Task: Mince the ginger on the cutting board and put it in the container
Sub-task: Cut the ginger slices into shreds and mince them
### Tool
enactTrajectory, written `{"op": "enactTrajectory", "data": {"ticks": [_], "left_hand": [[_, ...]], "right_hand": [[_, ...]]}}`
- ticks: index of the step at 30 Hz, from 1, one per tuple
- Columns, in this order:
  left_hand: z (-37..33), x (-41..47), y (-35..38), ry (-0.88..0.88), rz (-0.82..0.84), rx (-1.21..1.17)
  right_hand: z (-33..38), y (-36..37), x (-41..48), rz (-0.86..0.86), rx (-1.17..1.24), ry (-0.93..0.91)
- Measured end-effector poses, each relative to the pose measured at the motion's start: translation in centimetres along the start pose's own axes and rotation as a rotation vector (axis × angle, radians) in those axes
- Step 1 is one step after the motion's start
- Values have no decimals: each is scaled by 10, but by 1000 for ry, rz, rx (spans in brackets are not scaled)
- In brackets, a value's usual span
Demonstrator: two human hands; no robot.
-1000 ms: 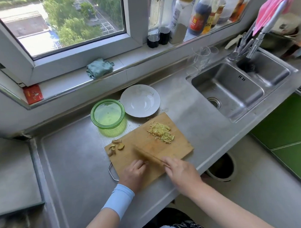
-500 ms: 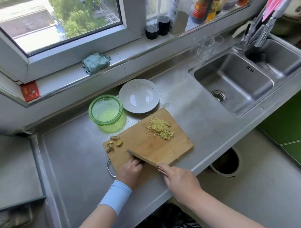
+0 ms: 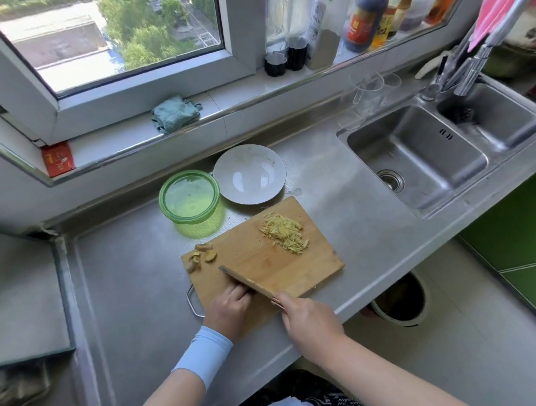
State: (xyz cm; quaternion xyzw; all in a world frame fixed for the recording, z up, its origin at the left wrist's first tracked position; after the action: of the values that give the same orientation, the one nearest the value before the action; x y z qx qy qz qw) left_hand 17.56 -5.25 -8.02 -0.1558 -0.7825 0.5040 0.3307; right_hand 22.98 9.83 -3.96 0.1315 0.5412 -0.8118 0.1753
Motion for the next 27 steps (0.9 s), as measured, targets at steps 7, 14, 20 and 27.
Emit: {"op": "enactTrajectory", "data": {"ticks": [7, 14, 20, 27], "left_hand": [[-4, 3, -6, 5, -70, 5], [0, -1, 1, -27, -27, 24], [5, -5, 8, -40, -36, 14], [2, -4, 6, -55, -42, 31]], "right_hand": [[-9, 3, -18, 0, -8, 0], [5, 0, 3, 10, -31, 0], [-5, -1, -12, 15, -47, -17], [4, 1, 6, 4, -44, -14]]}}
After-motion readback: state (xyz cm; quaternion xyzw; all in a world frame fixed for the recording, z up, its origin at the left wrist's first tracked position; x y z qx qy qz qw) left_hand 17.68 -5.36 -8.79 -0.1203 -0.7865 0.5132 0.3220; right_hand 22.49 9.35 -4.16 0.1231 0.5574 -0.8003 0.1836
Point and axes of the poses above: each hand's wrist, its own x-axis towards the middle knuckle, its own y-axis out of the palm, z = x × y, the point moved 6 cm from there along x, towards the middle knuckle
